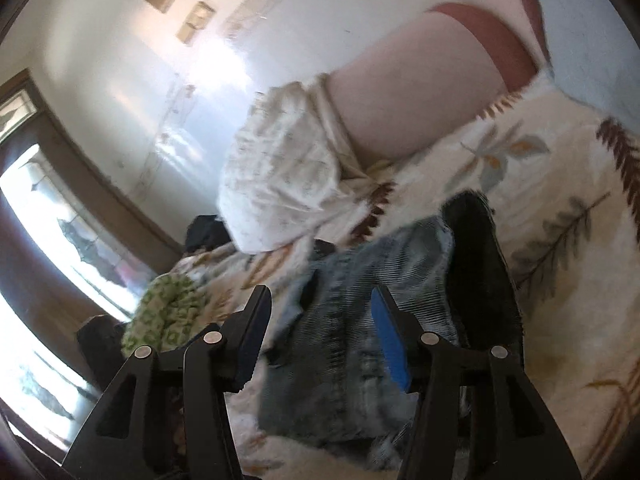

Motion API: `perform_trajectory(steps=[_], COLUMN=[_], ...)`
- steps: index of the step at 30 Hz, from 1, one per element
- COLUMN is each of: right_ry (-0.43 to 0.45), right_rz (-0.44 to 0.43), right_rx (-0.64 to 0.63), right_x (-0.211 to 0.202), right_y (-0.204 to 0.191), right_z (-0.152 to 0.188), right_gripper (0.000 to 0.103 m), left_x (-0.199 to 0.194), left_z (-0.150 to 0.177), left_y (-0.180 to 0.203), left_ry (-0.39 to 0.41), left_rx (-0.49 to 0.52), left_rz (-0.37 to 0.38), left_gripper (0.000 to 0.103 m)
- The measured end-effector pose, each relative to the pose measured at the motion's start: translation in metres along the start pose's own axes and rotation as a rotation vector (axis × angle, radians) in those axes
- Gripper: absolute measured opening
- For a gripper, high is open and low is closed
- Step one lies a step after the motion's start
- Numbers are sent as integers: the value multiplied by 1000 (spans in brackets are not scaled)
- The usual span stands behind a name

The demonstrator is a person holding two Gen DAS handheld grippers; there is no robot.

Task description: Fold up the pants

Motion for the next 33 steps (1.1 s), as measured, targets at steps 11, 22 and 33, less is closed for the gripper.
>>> perform_trajectory(steps=[11, 22, 33], right_ry=[-127, -9, 398], right_rz=[201, 359, 292], right_rx=[165, -159, -331], right_x=[49, 11, -96], right_y=[76, 12, -57], right_z=[6, 36, 68], right_gripper=[51, 68, 83], left_x=[54, -15, -95], left_z=[34, -3, -13], left_y=[32, 24, 21], left_ry=[-209, -73, 62], left_rx=[117, 84, 84], left_rz=[-64, -181, -333], left_gripper=[64, 82, 103])
Point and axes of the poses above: each gripper's, at about its wrist camera, not at the fingertips, and x roughly the way its jaws point, y to its right, z to its underside, the point moved 2 cm from there along x, roughly the way its jaws point, and after that the axes turned 14 degrees about x, right-handed, at the moved point
